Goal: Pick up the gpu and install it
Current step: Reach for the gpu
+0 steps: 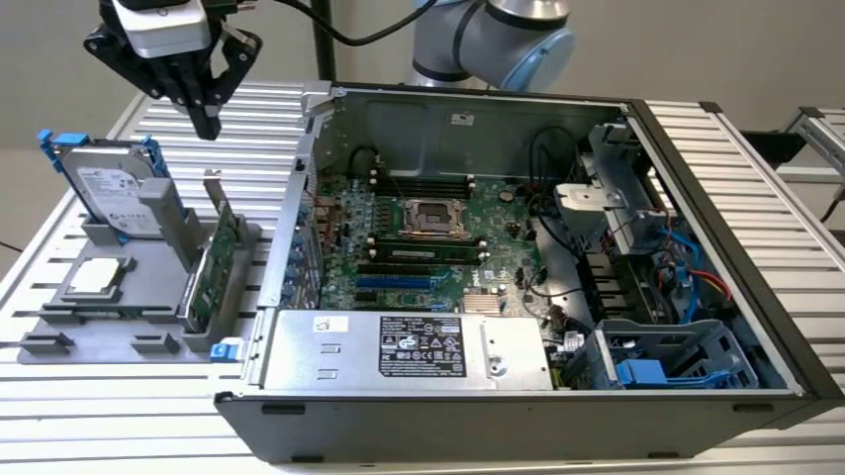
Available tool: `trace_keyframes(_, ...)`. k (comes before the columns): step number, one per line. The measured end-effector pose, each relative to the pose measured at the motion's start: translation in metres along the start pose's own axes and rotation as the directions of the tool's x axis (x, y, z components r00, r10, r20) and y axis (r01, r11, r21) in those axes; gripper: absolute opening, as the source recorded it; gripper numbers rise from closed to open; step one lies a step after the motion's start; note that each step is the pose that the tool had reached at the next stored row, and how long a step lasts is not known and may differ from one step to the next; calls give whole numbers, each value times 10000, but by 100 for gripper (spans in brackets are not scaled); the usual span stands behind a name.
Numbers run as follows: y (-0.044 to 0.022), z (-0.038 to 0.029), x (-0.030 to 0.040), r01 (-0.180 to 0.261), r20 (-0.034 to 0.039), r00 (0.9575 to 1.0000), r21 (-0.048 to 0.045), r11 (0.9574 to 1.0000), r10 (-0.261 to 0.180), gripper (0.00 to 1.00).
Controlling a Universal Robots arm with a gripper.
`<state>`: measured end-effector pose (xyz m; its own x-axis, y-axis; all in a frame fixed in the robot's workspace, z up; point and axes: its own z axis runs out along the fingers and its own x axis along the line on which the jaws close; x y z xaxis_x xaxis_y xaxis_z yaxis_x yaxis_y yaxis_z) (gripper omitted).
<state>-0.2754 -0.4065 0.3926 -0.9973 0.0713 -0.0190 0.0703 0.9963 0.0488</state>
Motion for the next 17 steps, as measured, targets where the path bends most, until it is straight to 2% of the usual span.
trace_keyframes(17,-43,-9,359,1,0,10000,0,10000,-1,0)
